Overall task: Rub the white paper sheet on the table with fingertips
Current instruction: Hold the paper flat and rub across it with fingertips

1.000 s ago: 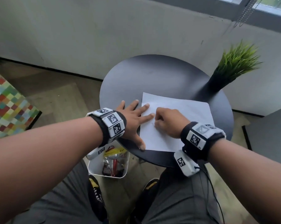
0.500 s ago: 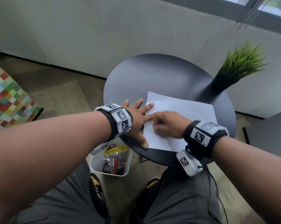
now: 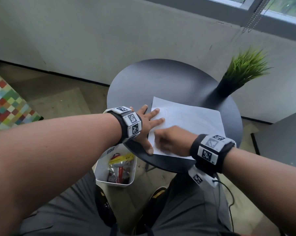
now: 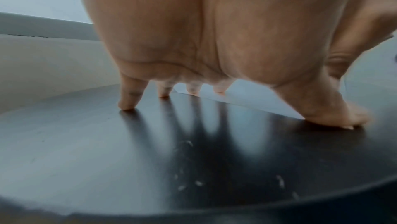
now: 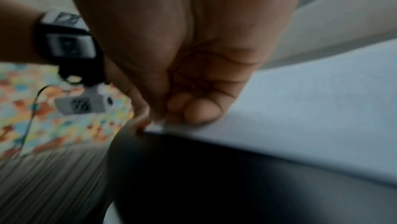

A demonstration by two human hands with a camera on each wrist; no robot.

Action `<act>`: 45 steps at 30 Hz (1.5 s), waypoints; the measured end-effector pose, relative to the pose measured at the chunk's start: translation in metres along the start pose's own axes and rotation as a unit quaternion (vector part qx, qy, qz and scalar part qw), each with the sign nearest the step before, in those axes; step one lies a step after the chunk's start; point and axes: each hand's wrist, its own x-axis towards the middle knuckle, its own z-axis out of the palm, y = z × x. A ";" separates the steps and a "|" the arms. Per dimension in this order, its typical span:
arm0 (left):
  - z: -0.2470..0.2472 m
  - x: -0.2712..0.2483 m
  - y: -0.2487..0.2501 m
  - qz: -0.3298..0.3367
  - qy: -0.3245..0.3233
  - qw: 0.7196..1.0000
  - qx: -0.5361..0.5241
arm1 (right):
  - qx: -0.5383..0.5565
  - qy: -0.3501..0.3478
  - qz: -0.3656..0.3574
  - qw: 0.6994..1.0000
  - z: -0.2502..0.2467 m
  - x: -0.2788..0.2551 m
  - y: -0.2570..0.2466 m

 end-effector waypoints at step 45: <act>-0.013 0.001 0.008 -0.008 -0.026 0.999 0.031 | 0.028 0.138 0.158 0.977 -0.005 0.007 0.028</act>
